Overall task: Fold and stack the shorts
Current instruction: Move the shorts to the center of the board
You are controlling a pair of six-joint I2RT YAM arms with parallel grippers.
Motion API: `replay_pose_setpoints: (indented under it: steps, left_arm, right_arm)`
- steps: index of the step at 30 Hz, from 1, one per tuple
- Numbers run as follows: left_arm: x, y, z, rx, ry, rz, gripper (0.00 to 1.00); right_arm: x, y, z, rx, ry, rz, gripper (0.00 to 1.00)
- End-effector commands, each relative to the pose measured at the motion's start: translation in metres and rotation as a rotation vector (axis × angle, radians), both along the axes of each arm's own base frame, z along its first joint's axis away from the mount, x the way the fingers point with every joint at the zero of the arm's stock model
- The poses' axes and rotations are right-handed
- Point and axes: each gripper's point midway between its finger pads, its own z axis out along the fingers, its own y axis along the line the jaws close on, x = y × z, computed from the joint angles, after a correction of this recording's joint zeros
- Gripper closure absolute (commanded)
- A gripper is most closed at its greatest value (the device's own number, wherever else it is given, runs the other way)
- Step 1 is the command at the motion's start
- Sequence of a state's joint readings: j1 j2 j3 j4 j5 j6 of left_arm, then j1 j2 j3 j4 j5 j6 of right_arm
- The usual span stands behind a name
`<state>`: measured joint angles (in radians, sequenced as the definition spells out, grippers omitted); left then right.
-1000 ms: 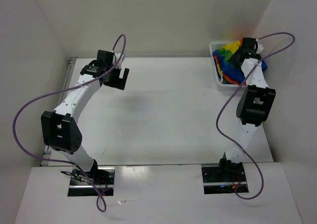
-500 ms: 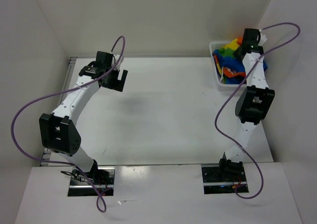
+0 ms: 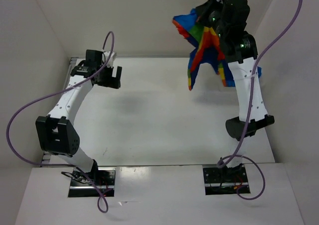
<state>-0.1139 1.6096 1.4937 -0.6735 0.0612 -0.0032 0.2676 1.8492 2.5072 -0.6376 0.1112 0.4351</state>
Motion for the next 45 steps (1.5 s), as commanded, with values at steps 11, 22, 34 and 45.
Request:
replay_pose_setpoints:
  steps: [11,22,34,45]
  left_arm:
    - [0.003,0.088,0.096,-0.169,-0.309,0.107,0.00]
    - [-0.005,0.038,0.067,-0.325,-0.244,-0.082,0.00]
    - [-0.106,-0.070,-0.061,-0.452,0.103,-0.336,0.03]
    - [-0.157,-0.084,-0.113,-0.381,0.183,-0.375,0.15]
  right_arm:
    - [-0.137,0.093,0.027,0.082,-0.067,0.531,1.00]
    - [-0.066,0.024,-0.178,-0.031,0.411,0.241,0.05]
    - [-0.188,0.040,-0.312,0.013,0.707,0.298,0.12]
    - [-0.232,0.029,-0.379,0.044,0.877,0.137,0.16]
